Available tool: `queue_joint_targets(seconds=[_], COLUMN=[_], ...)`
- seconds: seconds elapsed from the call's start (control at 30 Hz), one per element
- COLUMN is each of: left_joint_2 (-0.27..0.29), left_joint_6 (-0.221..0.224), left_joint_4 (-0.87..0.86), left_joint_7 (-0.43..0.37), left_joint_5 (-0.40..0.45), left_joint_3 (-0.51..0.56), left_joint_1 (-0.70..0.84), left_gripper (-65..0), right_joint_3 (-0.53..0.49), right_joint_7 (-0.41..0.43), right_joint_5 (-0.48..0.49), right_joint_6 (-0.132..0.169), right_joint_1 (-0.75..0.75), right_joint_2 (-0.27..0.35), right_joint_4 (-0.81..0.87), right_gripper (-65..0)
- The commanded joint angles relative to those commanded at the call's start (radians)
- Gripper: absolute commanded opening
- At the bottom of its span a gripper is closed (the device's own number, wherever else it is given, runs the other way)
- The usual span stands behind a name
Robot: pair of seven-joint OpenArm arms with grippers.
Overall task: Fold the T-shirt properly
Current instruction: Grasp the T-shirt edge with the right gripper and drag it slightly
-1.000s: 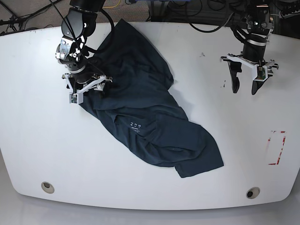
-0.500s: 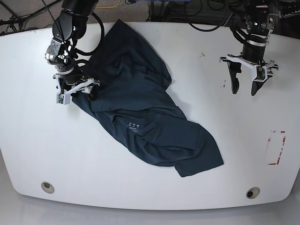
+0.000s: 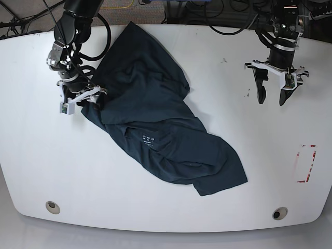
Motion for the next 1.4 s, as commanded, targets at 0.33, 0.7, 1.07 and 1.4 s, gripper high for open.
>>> queue_joint_targets(seconds=[0.33,0.7,1.07,1.4], left_joint_2=[0.002,0.0,0.0,0.001], left_joint_6=[-0.001,0.002,0.003,0.001], left_joint_4=[0.004,0.011,0.009,0.01], left_joint_7=[0.002,0.01,0.001,0.002], left_joint_5=[-0.001,0.002,0.007,0.006], left_joint_3=[0.006,0.009,0.0,0.0], left_joint_1=[-0.008,-0.007,0.009,0.002], left_gripper=[-30.7,-30.6,-30.6,-30.2], right_joint_3=[-0.104,-0.108,-0.116,-0.123], right_joint_7=[-0.005,-0.006,-0.018,-0.026], right_joint_5=[-0.035,-0.048,-0.049,-0.041], right_joint_6=[0.002,0.003,-0.003,0.001], right_joint_1=[-0.018,-0.013,0.02,0.024], right_joint_2=[-0.028,-0.048,0.0,0.063], right_joint_4=[0.038,0.078,0.047,-0.01], right_gripper=[-25.5,-28.3,-41.5,-49.0])
